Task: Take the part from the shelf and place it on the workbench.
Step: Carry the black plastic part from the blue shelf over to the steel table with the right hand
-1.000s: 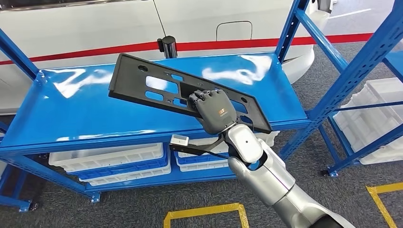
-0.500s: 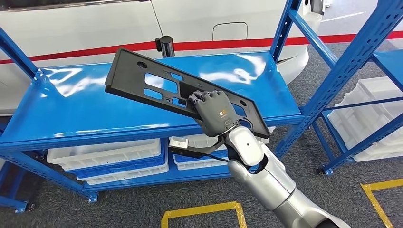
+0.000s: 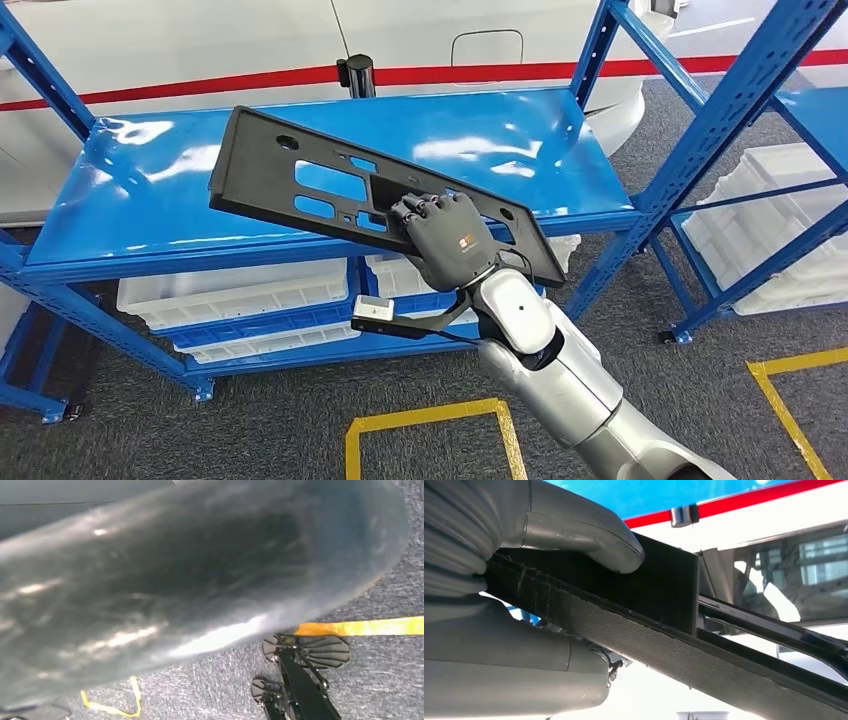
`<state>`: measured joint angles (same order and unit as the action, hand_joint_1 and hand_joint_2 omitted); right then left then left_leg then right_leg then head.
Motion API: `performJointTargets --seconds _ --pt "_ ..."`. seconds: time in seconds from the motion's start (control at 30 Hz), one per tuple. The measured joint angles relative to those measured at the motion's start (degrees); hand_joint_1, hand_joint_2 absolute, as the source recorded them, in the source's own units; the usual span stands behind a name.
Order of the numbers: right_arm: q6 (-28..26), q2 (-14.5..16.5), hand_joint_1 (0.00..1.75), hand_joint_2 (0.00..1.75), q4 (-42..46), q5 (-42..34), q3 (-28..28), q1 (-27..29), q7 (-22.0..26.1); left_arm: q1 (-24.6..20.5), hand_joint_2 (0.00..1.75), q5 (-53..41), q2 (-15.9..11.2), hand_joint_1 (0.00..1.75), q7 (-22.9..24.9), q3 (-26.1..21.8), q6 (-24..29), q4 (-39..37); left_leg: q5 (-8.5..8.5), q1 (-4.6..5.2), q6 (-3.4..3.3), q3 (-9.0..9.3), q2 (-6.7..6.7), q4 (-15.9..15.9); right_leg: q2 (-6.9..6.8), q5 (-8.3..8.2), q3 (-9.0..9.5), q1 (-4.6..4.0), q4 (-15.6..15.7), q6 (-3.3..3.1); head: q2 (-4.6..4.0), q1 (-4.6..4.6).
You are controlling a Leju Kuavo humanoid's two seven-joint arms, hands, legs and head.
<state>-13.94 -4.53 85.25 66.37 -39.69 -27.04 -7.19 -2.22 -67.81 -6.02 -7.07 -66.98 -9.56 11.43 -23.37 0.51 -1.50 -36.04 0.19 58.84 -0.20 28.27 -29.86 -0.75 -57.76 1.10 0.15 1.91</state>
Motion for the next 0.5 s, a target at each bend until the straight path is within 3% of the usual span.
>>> performJointTargets --seconds 0.07,0.1,0.17,0.23,0.27,0.3,0.33,0.4,0.47,0.5 --pt "0.0 0.01 1.75 1.75 0.17 0.07 -0.07 -0.04 0.03 0.01 0.0 -0.01 -0.02 0.0 -0.02 -0.12 0.02 0.0 0.56 -0.19 0.69 -0.17 0.02 -0.08 -0.02 -0.84 -0.26 0.28 0.71 -0.49 0.0 -0.08" --pt "0.0 0.03 1.75 1.75 0.28 0.12 -0.12 -0.06 0.04 0.04 0.0 -0.01 -0.02 0.0 -0.01 -0.2 0.03 0.0 -0.01 -0.24 1.05 -0.45 -0.05 0.38 -0.04 -1.34 -0.41 0.59 1.08 -0.9 0.0 -0.05" --pt "0.0 0.16 1.75 1.75 0.56 0.27 -0.3 -0.07 0.08 0.1 0.0 -0.01 -0.04 0.0 0.0 -0.32 0.16 0.0 -3.82 -0.44 1.71 -1.66 -0.26 3.93 -0.09 -2.51 -0.85 1.27 1.64 -1.63 0.0 0.02" --pt "0.0 0.28 1.75 1.75 0.74 0.48 -0.6 -0.01 0.11 0.1 0.0 -0.01 -0.04 0.0 0.01 -0.35 0.38 0.0 -8.76 -0.9 2.51 -3.39 -0.39 10.73 -0.1 -3.47 -1.99 1.25 1.59 -1.8 0.0 0.08" --pt "0.0 0.31 1.75 1.75 0.78 0.56 -0.78 0.06 0.12 0.09 0.0 -0.01 -0.04 0.0 0.0 -0.36 0.47 0.0 -9.91 -1.24 2.92 -3.85 -0.38 13.61 -0.1 -3.91 -2.61 1.32 1.51 -1.64 0.0 0.09" --pt "-0.01 0.31 1.75 1.75 0.8 0.61 -0.97 0.12 0.13 0.08 0.0 -0.01 -0.04 0.0 -0.01 -0.37 0.51 0.0 -9.82 -1.61 3.34 -3.61 -0.37 15.01 -0.1 -4.32 -3.26 1.45 1.37 -1.38 0.0 0.1" --pt "-0.02 0.29 1.75 1.75 0.85 0.64 -1.12 0.17 0.13 0.07 0.0 -0.01 -0.04 0.0 -0.01 -0.37 0.54 0.0 -8.62 -2.01 3.77 -2.39 -0.36 14.35 -0.09 -4.66 -3.9 1.67 1.13 -1.06 0.0 0.09" --pt "-0.04 0.27 1.75 1.75 1.11 0.64 -1.28 0.23 0.13 0.01 0.0 -0.01 0.02 0.0 -0.01 -0.37 0.58 -0.02 -6.18 -2.77 4.99 2.35 -0.46 8.15 -0.1 -5.16 -5.18 2.11 0.26 -0.34 0.0 0.13" --pt "-0.07 0.22 1.75 1.75 1.57 0.63 -1.3 0.23 0.11 -0.1 0.0 0.0 0.09 0.0 0.02 -0.42 0.61 -0.08 -6.0 -2.86 5.53 5.7 -0.97 2.46 -0.08 -5.7 -6.39 2.12 -0.7 0.5 0.0 0.33" --pt "-0.08 0.19 1.75 1.75 1.78 0.63 -1.3 0.22 0.11 -0.14 0.0 0.01 0.11 0.0 0.06 -0.51 0.58 -0.13 -6.47 -2.64 5.34 5.94 -1.2 1.48 -0.05 -6.12 -6.85 2.01 -0.87 1.02 0.0 0.45"
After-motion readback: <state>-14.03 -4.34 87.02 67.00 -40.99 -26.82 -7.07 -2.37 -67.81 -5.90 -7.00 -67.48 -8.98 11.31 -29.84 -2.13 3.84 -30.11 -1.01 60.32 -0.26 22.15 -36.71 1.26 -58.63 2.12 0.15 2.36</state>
